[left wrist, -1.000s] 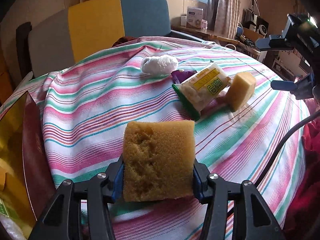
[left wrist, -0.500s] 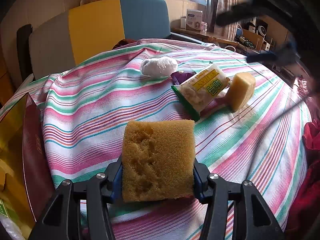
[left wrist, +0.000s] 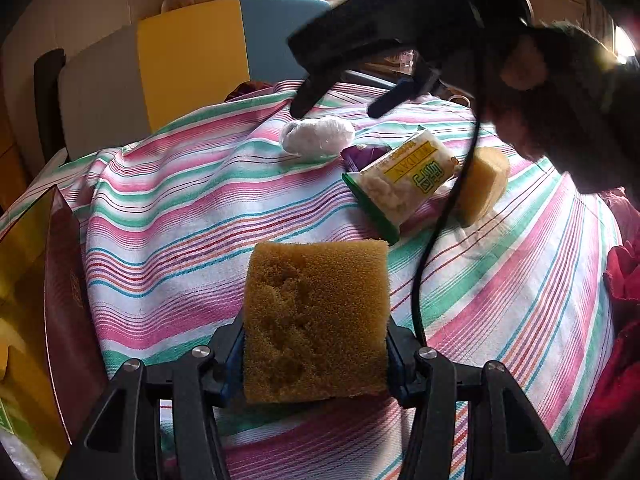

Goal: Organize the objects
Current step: 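Hold the sponge with the left tool while the right tool grasps the green-edged cracker packet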

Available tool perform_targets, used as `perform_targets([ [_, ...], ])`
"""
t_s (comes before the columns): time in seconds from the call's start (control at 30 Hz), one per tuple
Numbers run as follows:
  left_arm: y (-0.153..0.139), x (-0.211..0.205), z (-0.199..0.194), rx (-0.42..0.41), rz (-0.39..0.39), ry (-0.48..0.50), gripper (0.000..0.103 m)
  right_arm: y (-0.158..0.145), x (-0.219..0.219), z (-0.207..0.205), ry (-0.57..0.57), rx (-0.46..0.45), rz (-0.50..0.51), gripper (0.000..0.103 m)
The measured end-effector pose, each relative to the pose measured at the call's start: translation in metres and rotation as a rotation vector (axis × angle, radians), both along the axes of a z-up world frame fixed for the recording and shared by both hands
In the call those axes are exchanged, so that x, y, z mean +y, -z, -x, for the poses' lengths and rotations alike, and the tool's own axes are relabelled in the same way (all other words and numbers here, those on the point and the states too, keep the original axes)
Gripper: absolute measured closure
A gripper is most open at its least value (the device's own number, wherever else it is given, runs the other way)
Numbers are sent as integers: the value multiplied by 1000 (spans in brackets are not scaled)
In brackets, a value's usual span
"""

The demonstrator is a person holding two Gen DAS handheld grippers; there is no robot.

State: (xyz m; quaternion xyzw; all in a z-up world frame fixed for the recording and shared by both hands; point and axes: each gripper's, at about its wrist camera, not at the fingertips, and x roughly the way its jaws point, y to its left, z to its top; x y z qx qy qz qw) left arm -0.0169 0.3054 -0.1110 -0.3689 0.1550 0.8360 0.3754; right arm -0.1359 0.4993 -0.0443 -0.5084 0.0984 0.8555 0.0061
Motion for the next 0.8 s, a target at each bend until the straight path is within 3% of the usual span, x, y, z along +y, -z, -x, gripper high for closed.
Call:
perform_targets([
  [0.2, 1, 0, 0, -2, -4, -1, 48, 24, 3, -29, -48, -138, 43, 13],
  [0.4, 1, 0, 1, -2, -3, -1, 48, 25, -3, -70, -81, -158, 163, 12],
  [0.67, 1, 0, 1, -2, -4, -1, 48, 40, -14, -86, -169, -247, -7, 6],
  [0.8, 1, 0, 1, -3, -3, -1, 48, 45, -15, -79, -199, -263, -32, 6],
])
